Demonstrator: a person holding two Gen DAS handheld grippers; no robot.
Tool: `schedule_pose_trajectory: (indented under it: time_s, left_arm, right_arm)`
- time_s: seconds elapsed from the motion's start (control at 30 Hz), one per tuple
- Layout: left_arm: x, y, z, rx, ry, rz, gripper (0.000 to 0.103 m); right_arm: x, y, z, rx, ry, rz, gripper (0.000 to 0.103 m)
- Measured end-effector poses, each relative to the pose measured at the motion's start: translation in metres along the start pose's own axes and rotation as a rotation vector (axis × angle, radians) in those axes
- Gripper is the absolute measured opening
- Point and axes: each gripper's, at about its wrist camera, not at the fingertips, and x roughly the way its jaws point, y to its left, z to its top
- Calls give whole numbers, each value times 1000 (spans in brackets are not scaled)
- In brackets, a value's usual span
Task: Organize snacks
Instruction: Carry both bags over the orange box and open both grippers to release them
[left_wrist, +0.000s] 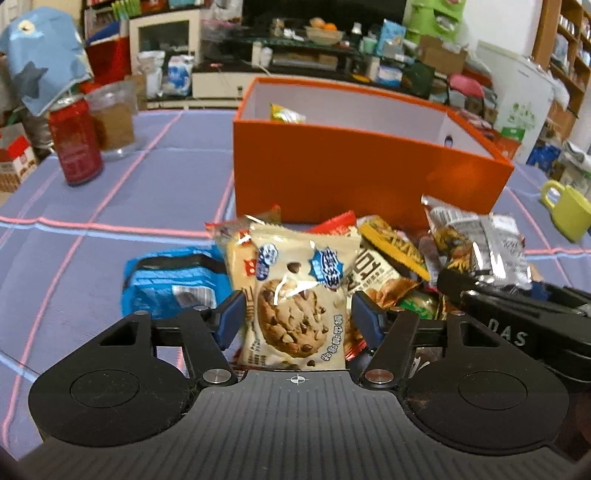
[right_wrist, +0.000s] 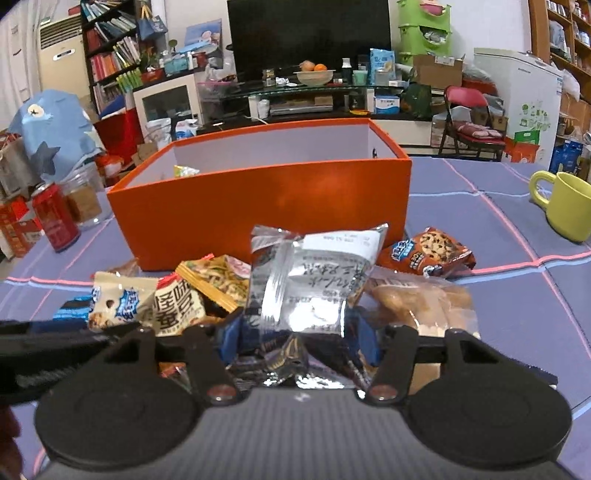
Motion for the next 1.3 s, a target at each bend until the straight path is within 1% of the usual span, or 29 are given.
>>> schedule_pose_trajectory:
  time_s: [0.1,0.13,0.17,0.23,0.33,0.43,0.6,0.73,0.83,1.0,1.3]
  left_arm:
    - [8,-4,-1,19,-9,19,51]
    - [8,-6,-1,22,-15,26,47]
    - [9,-7,-1,26,-17,31,38]
    - [7,-9,-1,28,-15,41,34]
    - [3,-9,-2,35,-15,33,33]
    - [-3,-10,-1,51,-32,48,33]
    - [-17,-9,3,48,-75,60,33]
    - [-25,-7,6,39,-89,73,33]
    - [-26,-6,10,44,-88,100,33]
    - [-20,1,12,24,-57,146,33]
    - [-22,4,13,15,-66,177,33]
  right_arm:
    - [2,1,0,-15,-1,4,60]
    - [3,1,1,-23,-1,4,60]
    - [3,1,1,-27,0,5,60]
    - [2,-1,2,-24,7,17,57]
    - [-1,-2,4,-31,2,27,56]
    - [-4,-3,5,-30,-9,29,56]
    - [-17,2,7,-63,-63,31,56]
    - [-28,11,7,-111,-108,33,56]
    - [-36,16,8,-131,-134,41,56]
    - [-37,17,9,-124,-126,51,56]
    - [-39,16,10,-104,-120,59,56]
